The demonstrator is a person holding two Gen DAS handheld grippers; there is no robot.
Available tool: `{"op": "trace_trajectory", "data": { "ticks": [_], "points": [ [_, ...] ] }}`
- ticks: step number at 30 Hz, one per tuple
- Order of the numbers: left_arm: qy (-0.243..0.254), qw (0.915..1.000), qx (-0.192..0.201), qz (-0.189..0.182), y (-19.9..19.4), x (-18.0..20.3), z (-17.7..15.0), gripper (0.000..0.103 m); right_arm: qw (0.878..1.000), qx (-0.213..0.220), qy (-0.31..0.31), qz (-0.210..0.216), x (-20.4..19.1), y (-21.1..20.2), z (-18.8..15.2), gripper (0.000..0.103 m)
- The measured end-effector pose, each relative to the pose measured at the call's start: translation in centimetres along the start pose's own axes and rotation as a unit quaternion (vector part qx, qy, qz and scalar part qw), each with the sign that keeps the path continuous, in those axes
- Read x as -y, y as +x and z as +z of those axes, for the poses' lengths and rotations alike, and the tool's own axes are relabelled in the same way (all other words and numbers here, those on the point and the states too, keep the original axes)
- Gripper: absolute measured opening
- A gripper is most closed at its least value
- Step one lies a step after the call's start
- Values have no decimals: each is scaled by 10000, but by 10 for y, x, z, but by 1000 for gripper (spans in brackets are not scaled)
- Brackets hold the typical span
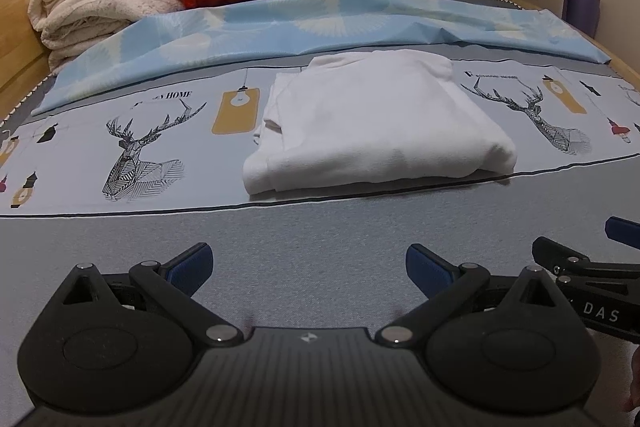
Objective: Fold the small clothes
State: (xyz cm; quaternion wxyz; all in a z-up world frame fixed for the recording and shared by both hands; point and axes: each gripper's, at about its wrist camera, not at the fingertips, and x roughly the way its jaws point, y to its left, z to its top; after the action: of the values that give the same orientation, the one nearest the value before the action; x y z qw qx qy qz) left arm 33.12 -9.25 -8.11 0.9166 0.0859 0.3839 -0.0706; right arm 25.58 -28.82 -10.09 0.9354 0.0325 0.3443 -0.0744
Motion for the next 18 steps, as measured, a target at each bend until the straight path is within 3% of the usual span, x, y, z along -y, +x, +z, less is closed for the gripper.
{"op": "trace_trajectory", "data": {
  "ticks": [18],
  "points": [
    [10, 10000, -16, 15, 1, 1, 0, 103, 10000, -2, -79, 33, -2, 0, -1, 92]
  ]
}}
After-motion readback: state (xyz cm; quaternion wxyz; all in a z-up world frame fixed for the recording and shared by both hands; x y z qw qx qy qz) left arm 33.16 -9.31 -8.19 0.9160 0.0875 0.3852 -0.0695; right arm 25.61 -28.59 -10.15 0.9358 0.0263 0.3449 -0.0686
